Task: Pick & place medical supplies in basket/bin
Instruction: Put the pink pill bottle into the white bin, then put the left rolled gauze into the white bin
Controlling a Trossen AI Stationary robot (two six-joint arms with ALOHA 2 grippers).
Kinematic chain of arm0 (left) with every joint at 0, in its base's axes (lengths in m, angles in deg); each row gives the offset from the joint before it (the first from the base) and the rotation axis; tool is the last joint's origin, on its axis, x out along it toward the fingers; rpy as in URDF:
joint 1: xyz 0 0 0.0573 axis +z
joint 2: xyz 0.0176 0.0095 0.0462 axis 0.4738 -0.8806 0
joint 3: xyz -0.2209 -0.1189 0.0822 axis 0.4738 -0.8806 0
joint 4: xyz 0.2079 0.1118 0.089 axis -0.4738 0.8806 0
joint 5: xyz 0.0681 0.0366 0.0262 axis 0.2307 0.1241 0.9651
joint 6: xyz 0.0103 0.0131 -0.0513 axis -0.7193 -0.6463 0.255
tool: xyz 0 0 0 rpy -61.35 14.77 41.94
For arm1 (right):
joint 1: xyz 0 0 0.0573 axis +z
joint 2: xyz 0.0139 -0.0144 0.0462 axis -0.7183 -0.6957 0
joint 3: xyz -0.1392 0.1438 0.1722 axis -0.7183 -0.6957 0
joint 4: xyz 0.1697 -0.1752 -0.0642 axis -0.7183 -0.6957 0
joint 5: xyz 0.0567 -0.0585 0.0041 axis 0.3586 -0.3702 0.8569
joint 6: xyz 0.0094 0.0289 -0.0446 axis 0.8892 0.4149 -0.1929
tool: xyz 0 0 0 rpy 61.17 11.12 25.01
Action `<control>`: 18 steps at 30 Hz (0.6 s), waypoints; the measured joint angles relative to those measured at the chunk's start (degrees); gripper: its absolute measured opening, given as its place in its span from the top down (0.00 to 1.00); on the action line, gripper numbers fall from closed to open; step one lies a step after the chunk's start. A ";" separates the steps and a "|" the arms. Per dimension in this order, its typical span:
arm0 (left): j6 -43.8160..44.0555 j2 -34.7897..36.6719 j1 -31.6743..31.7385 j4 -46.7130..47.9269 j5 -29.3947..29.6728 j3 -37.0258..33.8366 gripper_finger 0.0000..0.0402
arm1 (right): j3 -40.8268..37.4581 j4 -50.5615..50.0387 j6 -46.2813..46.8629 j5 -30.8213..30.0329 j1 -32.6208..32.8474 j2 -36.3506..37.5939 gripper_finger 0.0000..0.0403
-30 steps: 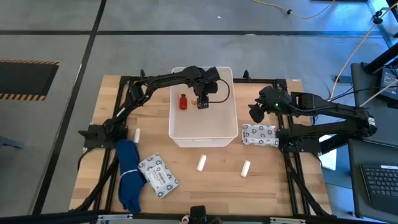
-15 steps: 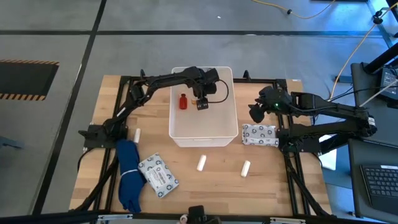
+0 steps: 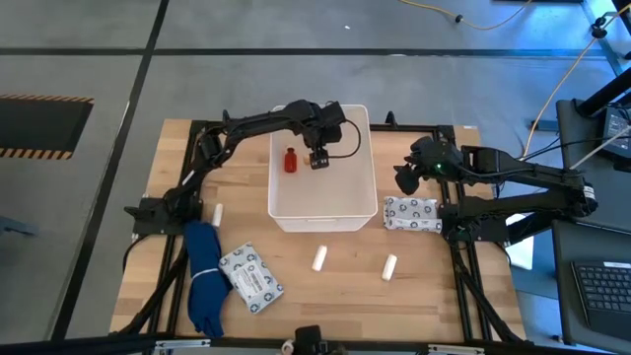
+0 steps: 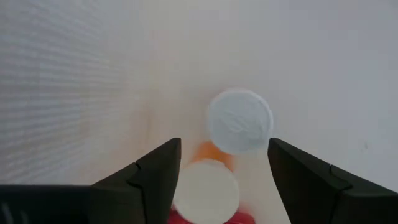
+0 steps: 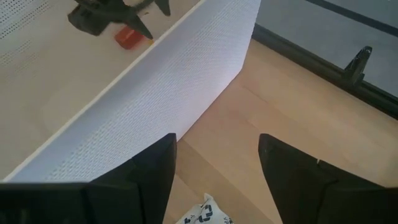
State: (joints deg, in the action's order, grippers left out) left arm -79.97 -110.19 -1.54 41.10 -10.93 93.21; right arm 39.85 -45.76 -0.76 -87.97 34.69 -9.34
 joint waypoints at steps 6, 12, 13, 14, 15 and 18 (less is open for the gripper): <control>2.91 3.97 -0.15 -0.19 0.35 0.04 0.41 | 0.00 0.01 -0.15 0.00 -0.01 0.00 0.43; 8.63 12.05 -0.79 -0.07 -0.94 0.07 0.42 | 0.00 0.04 -1.78 0.04 0.00 0.02 0.43; 9.65 13.69 -1.17 -0.12 -1.32 0.07 0.42 | 0.00 0.02 -1.84 0.04 -0.02 0.00 0.43; 10.51 15.41 -1.52 -0.14 -2.21 0.09 0.42 | 0.00 0.04 -1.89 0.06 -0.01 0.00 0.43; 11.25 17.10 -2.01 -0.04 -3.26 0.09 0.42 | 0.00 0.02 -2.16 0.07 0.00 0.00 0.43; 13.06 22.05 -4.11 0.04 -5.16 0.10 0.42 | 0.00 -0.15 -4.49 0.82 0.02 0.04 0.43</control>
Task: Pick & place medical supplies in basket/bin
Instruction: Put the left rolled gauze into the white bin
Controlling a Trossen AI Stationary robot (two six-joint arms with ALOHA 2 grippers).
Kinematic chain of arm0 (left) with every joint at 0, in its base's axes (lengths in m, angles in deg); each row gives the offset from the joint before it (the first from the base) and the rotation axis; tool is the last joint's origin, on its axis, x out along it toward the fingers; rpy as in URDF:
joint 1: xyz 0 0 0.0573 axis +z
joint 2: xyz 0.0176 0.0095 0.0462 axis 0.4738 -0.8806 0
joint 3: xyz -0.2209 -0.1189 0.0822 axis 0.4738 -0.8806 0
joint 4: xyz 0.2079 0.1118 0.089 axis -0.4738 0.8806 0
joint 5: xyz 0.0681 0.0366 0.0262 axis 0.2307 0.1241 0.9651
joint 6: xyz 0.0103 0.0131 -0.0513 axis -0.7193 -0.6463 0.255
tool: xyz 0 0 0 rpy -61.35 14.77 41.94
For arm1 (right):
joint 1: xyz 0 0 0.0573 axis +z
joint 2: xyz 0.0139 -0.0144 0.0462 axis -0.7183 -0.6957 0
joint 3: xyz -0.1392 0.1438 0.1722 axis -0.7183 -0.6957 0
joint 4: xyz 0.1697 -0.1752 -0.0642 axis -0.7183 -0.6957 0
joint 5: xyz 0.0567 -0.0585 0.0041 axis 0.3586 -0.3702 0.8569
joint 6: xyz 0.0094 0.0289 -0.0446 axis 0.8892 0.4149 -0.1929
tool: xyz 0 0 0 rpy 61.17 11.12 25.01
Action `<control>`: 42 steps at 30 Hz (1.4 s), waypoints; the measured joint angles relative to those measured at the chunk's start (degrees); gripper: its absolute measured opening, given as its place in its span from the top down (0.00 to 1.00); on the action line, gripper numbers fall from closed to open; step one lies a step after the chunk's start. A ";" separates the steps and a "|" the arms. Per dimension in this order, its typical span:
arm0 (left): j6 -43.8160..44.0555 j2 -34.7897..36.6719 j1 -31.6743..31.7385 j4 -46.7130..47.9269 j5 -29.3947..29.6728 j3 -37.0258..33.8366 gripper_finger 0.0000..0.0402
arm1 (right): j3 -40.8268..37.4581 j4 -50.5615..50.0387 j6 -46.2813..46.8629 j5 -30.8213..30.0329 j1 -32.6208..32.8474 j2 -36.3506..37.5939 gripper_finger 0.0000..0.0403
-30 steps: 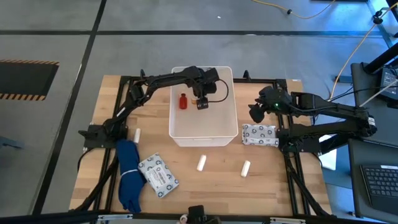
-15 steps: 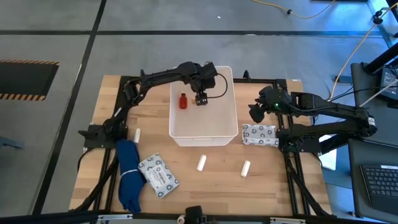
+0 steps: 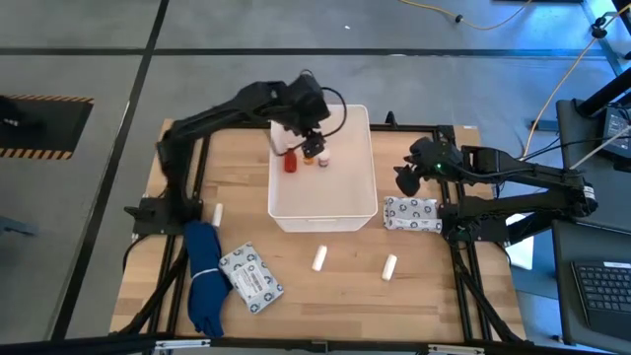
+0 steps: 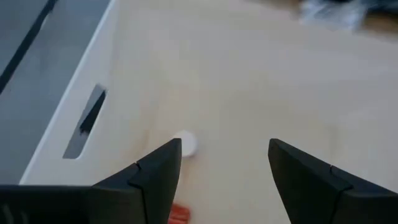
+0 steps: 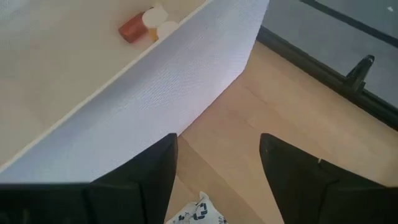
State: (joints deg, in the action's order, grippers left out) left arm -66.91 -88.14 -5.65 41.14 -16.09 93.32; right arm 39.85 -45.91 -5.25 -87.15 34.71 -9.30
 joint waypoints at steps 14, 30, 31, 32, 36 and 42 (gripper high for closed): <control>12.18 10.50 -11.74 4.10 -1.83 0.05 0.42 | -0.02 -4.79 -6.65 3.76 0.04 0.00 0.43; 48.42 15.92 -20.18 27.10 16.42 -7.60 0.47 | -0.02 -5.06 -10.97 3.77 0.02 0.00 0.43; 49.98 16.83 -20.56 26.99 17.75 -9.96 0.47 | -0.02 -5.33 -11.04 3.77 0.06 0.02 0.43; 51.35 18.20 -20.89 26.02 18.34 -12.14 0.47 | -0.02 -5.41 -11.10 3.75 0.07 0.04 0.43; 57.54 23.27 -21.25 26.86 20.32 -20.49 0.47 | -0.02 -5.69 -11.97 3.76 0.08 0.02 0.43; 67.19 29.36 -20.77 26.98 17.44 -37.27 0.47 | -0.02 -5.34 -12.02 3.77 0.11 -0.01 0.43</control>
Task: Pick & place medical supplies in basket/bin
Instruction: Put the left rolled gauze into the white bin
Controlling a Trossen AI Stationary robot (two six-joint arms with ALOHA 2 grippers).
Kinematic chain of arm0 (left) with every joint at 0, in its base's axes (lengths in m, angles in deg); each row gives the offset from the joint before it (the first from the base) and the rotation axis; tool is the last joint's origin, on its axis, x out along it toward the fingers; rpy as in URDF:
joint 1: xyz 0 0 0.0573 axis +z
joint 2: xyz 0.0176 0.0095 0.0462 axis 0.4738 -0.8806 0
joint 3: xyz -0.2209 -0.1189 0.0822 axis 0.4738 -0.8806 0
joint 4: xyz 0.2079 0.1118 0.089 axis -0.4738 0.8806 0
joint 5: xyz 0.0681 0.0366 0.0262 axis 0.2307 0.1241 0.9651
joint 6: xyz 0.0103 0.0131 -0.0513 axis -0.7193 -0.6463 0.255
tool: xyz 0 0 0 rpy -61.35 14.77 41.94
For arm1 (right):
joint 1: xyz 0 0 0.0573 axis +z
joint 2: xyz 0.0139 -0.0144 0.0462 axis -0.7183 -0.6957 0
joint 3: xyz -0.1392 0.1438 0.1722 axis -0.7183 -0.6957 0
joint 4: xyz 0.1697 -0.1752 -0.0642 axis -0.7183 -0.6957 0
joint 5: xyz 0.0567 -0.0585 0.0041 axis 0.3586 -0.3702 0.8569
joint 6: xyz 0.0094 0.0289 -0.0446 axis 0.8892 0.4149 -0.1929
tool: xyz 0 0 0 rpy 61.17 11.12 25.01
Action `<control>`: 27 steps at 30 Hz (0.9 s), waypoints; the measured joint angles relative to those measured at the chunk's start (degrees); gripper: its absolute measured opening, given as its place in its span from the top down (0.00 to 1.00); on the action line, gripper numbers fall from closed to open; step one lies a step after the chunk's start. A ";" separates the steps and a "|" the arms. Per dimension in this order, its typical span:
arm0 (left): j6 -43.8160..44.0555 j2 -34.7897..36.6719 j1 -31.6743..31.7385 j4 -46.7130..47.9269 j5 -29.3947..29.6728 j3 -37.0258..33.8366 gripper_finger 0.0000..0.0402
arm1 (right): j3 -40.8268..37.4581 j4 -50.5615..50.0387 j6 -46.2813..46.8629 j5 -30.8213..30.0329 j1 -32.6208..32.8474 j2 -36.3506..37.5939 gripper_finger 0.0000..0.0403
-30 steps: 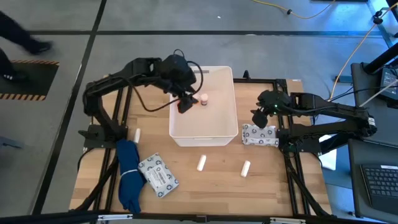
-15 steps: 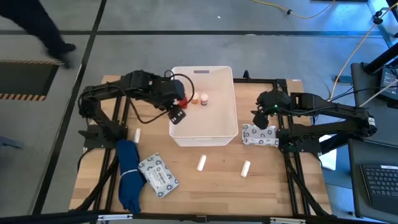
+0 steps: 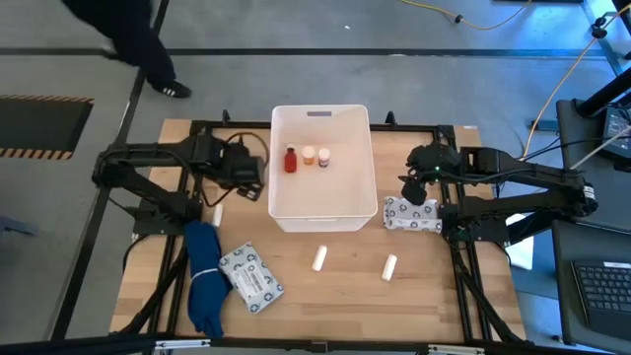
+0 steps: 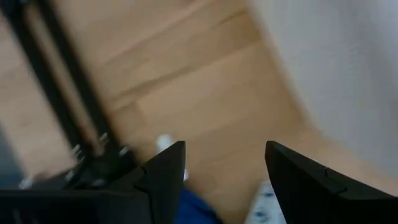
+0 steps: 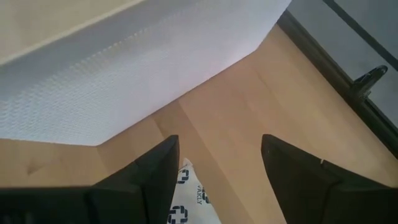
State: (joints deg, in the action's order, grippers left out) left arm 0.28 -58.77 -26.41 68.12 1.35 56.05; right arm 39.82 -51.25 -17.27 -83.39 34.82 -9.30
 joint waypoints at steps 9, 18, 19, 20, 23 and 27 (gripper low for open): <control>8.52 1.53 0.22 -2.56 -4.98 -22.25 0.47 | 0.00 2.95 0.23 -0.02 -0.04 -0.04 0.43; 13.53 1.51 0.17 -21.93 -11.69 -39.41 0.47 | 0.00 4.96 1.74 -0.02 -0.04 -0.04 0.43; 13.69 1.51 0.15 -22.10 -11.84 -40.54 0.47 | 0.00 4.98 1.85 -0.02 -0.04 -0.04 0.43; 13.96 1.51 0.15 -22.69 -12.02 -41.54 0.47 | 0.00 5.01 1.92 -0.02 -0.04 -0.04 0.43; 14.11 1.19 0.17 -24.75 -10.59 -42.30 0.47 | 0.00 5.56 1.94 -0.02 -0.02 -0.04 0.43; 13.74 0.57 0.22 -25.94 -8.54 -43.44 0.47 | 0.00 6.32 2.46 -0.02 -0.04 -0.04 0.43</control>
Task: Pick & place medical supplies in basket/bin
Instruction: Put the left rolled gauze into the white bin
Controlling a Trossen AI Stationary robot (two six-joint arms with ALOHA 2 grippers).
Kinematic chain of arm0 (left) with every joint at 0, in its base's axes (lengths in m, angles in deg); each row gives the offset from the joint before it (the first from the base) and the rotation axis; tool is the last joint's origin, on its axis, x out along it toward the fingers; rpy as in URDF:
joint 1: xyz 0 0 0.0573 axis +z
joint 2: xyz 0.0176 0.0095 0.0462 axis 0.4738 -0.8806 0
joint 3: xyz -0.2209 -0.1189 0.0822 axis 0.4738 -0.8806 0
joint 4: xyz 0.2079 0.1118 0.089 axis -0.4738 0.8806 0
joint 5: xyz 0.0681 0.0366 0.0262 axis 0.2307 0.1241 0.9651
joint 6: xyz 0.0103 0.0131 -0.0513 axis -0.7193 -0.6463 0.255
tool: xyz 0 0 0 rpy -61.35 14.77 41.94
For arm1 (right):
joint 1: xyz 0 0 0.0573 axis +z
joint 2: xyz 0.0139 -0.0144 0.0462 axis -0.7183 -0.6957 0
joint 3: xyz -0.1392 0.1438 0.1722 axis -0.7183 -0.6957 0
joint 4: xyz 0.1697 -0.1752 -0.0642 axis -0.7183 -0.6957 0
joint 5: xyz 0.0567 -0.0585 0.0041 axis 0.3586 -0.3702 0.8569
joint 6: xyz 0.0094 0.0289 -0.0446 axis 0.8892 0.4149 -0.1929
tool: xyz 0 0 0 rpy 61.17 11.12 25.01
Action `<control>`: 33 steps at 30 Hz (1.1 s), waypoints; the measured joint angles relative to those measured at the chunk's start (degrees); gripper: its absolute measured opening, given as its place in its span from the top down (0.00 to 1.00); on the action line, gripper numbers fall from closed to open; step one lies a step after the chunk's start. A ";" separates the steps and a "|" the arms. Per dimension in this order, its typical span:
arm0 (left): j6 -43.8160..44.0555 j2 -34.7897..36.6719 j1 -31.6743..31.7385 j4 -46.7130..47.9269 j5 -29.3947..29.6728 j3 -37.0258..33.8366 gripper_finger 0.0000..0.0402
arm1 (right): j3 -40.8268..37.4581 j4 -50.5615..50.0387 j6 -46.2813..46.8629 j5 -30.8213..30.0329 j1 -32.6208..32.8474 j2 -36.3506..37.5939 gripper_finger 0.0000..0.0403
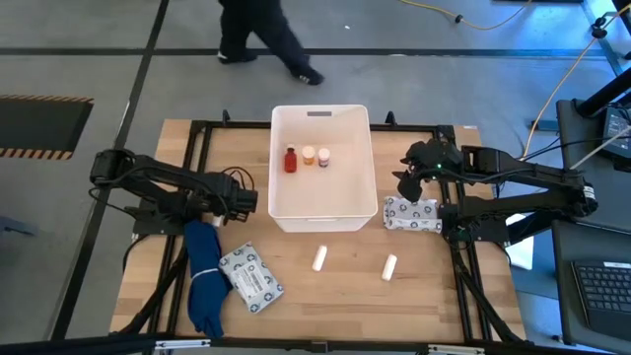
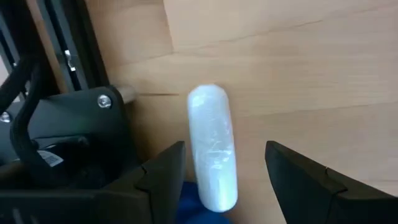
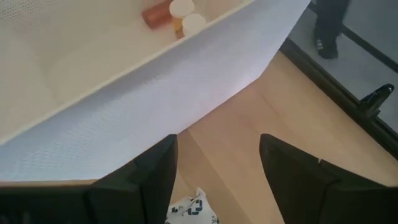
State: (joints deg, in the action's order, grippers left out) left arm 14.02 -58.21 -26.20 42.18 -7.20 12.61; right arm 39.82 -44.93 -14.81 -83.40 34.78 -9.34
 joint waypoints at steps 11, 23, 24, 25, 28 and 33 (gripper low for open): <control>-3.20 -2.59 3.39 -5.80 -1.90 -4.07 0.47 | 0.00 -0.02 -0.54 0.00 0.00 0.00 0.43; -5.98 -3.15 3.65 -7.09 -1.97 -3.51 0.78 | 0.00 -0.11 -0.92 0.00 0.00 0.02 0.43; -7.08 -3.14 3.59 -6.59 -1.95 -2.74 0.81 | 0.00 -0.11 -0.95 -0.01 0.00 0.01 0.43; -8.37 -3.10 3.57 -6.70 -1.88 -1.57 0.84 | 0.00 -0.11 -0.95 0.00 0.00 0.02 0.43; -11.73 -2.42 3.54 -4.26 -1.28 2.80 0.89 | 0.00 -0.22 -0.95 0.00 0.00 0.02 0.43; -12.84 -0.51 3.54 10.06 4.63 13.81 0.87 | 0.00 -0.42 -0.93 0.00 0.00 0.02 0.43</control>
State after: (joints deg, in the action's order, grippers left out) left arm 1.17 -58.71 -22.66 52.24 -2.57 26.42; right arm 39.82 -45.35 -15.75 -83.40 34.78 -9.32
